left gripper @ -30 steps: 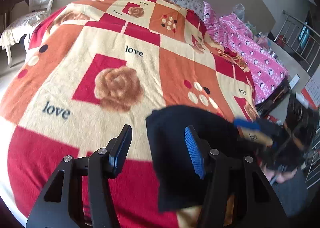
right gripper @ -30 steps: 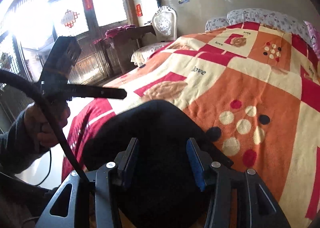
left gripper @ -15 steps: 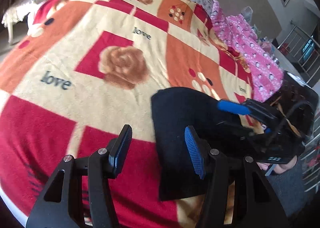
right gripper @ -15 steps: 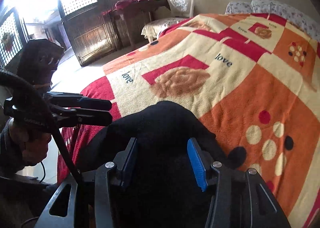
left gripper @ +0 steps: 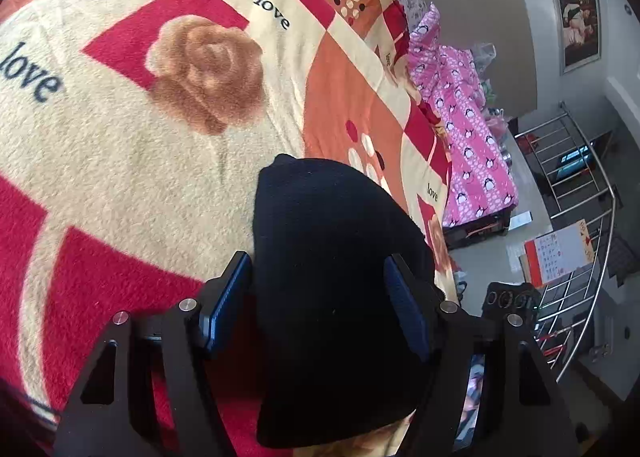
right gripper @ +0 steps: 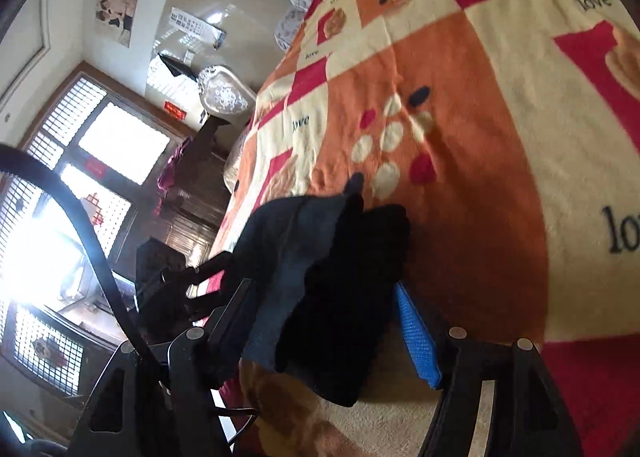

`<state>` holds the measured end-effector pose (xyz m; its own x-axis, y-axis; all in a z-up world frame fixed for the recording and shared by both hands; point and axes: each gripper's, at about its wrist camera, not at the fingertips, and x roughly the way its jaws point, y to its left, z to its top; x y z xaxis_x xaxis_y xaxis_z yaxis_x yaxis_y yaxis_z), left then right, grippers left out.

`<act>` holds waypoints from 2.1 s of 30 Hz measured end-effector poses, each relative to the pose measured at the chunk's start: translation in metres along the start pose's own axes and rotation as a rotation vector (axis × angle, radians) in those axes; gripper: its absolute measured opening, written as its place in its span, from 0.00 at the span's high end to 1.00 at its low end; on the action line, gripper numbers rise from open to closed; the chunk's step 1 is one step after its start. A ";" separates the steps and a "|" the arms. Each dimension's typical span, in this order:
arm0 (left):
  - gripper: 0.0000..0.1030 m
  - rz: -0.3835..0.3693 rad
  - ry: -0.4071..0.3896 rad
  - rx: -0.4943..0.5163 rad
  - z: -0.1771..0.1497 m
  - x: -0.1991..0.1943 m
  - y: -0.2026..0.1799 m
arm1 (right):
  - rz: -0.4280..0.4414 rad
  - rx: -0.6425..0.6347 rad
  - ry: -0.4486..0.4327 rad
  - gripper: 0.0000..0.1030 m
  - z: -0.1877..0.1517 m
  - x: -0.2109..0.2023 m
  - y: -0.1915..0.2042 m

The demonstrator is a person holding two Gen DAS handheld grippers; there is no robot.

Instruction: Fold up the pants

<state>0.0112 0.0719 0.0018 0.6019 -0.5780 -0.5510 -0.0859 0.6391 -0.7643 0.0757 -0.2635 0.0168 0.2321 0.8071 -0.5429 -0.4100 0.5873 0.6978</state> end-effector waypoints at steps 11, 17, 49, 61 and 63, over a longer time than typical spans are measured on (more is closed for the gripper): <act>0.59 0.132 -0.077 0.122 -0.014 0.002 -0.019 | -0.038 -0.112 -0.069 0.52 -0.014 0.017 0.009; 0.66 0.264 -0.124 0.323 -0.001 0.016 -0.074 | -0.063 -0.208 -0.106 0.64 0.002 -0.005 0.025; 0.23 0.567 -0.376 0.476 0.042 0.076 -0.125 | -0.424 -0.311 -0.485 0.47 0.075 -0.046 -0.020; 0.23 0.572 -0.383 0.506 0.013 0.057 -0.142 | -0.570 -0.453 -0.495 0.47 -0.025 -0.032 0.041; 0.23 0.575 -0.377 0.499 0.011 0.059 -0.141 | -0.590 -0.462 -0.516 0.47 -0.029 -0.031 0.043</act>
<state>0.0680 -0.0467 0.0808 0.8037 0.0562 -0.5923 -0.1521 0.9819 -0.1132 0.0251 -0.2656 0.0502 0.8369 0.3756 -0.3982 -0.3865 0.9206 0.0562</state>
